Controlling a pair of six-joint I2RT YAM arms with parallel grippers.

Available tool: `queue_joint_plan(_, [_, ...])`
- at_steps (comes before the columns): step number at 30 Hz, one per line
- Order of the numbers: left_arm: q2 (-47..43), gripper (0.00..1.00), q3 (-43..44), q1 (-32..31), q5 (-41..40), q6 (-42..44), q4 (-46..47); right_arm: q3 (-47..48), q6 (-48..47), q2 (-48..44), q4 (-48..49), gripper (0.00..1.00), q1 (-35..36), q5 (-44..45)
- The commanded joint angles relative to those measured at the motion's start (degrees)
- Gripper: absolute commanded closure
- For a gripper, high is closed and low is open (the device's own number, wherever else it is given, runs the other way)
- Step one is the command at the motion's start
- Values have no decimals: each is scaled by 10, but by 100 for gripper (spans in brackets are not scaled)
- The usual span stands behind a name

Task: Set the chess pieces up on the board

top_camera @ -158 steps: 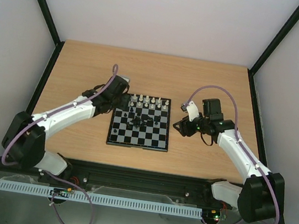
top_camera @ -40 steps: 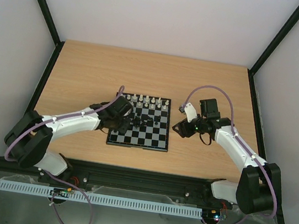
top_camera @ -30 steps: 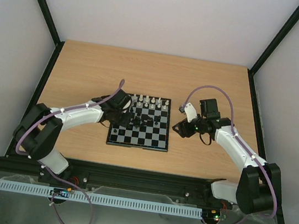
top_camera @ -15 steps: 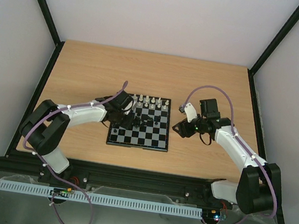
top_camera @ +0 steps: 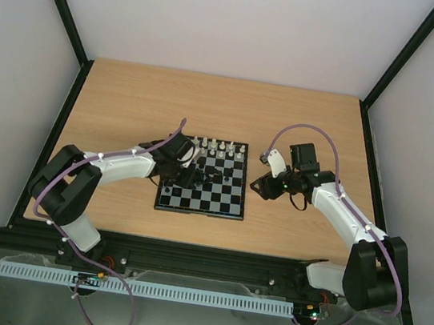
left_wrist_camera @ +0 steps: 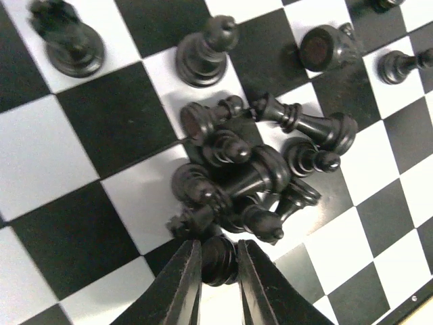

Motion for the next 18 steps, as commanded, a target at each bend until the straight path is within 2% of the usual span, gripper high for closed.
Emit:
queue_joint_plan(1, [-1,85,-17,-13,25,-23,14,-1,9,4,-26,37,-1,-22])
queue_joint_plan(7, [-19,87,-34,-37,36,-59,28,25,45,19,-44,43,7,-109])
queue_joint_plan(18, [-33,88,-54,-95,54,-123,63,42,58,53,-38,46,82,-72])
